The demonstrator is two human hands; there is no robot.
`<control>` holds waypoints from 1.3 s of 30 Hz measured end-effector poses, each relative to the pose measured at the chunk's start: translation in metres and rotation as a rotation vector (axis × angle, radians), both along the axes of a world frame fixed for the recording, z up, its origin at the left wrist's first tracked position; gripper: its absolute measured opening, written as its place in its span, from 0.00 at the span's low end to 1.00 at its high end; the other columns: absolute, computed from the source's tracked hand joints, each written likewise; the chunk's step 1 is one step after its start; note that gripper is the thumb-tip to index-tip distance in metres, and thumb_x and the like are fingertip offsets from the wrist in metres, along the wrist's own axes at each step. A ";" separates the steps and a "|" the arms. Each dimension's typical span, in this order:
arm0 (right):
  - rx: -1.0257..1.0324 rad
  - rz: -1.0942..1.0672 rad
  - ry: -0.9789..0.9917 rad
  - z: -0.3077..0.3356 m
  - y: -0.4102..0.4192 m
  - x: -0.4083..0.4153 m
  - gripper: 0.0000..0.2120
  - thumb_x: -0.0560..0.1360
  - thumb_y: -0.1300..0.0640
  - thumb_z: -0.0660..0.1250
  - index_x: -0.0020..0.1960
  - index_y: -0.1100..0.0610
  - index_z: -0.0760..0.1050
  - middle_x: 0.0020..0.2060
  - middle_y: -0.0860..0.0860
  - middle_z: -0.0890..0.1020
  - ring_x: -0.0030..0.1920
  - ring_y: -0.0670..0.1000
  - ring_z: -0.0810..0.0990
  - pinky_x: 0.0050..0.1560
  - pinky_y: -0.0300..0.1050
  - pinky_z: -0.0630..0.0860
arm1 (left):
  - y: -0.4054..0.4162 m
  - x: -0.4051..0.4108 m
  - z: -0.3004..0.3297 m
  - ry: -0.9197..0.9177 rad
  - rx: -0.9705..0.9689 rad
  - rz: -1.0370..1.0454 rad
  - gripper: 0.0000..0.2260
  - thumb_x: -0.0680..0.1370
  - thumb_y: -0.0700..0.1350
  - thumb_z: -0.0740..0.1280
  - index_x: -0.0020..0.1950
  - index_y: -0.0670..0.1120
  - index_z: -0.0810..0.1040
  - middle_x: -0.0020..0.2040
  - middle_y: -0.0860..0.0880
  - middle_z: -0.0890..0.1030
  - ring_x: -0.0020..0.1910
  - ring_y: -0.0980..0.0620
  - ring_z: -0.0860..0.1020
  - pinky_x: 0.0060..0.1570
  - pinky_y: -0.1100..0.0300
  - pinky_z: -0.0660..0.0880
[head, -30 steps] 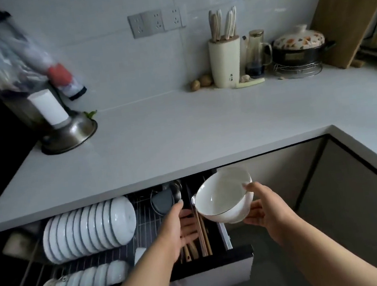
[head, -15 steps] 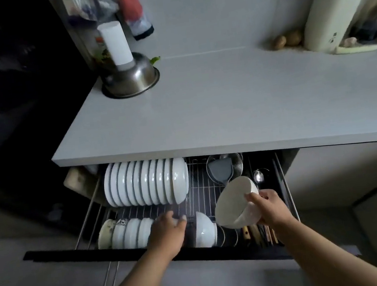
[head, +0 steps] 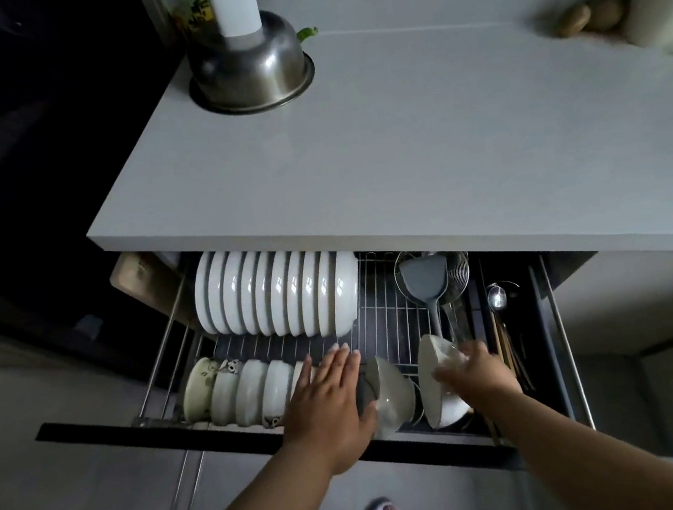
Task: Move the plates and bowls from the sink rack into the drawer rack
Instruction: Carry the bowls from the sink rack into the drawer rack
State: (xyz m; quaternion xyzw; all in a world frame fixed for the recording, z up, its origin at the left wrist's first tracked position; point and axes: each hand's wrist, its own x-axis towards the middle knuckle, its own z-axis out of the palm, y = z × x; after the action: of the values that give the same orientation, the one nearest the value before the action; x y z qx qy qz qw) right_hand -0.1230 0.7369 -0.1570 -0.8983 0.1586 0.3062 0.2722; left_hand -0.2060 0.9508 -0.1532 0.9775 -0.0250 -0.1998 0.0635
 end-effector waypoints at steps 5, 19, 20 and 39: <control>-0.055 0.015 0.075 -0.020 0.011 0.006 0.38 0.67 0.41 0.69 0.71 0.54 0.60 0.57 0.56 0.78 0.51 0.54 0.79 0.52 0.50 0.79 | 0.003 0.001 -0.007 0.001 -0.089 0.042 0.33 0.80 0.63 0.45 0.79 0.48 0.41 0.80 0.50 0.44 0.78 0.54 0.40 0.76 0.50 0.40; -0.037 0.068 0.240 -0.049 0.036 0.011 0.30 0.72 0.48 0.69 0.69 0.58 0.65 0.62 0.56 0.75 0.62 0.56 0.74 0.60 0.45 0.69 | 0.002 0.001 -0.002 -0.026 -0.170 0.072 0.38 0.72 0.65 0.40 0.79 0.48 0.48 0.80 0.49 0.51 0.78 0.53 0.47 0.76 0.53 0.43; -0.019 0.056 0.250 -0.052 0.037 0.011 0.30 0.72 0.49 0.69 0.69 0.58 0.65 0.62 0.57 0.75 0.62 0.57 0.74 0.61 0.47 0.70 | 0.002 0.002 -0.002 -0.031 -0.168 0.072 0.38 0.72 0.65 0.40 0.79 0.48 0.48 0.80 0.49 0.52 0.78 0.53 0.47 0.76 0.53 0.43; 0.008 0.165 0.187 -0.051 0.032 0.007 0.24 0.76 0.47 0.65 0.66 0.59 0.69 0.61 0.58 0.76 0.61 0.58 0.75 0.61 0.51 0.73 | 0.002 0.003 -0.004 -0.038 -0.156 0.062 0.32 0.78 0.60 0.53 0.79 0.47 0.52 0.78 0.49 0.57 0.77 0.53 0.52 0.76 0.53 0.49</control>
State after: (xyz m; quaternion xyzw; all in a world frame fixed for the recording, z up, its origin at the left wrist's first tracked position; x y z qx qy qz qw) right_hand -0.1155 0.7690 -0.2081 -0.8748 0.1076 0.4104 0.2340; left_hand -0.2028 0.9525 -0.1571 0.9734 -0.0114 -0.1767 0.1451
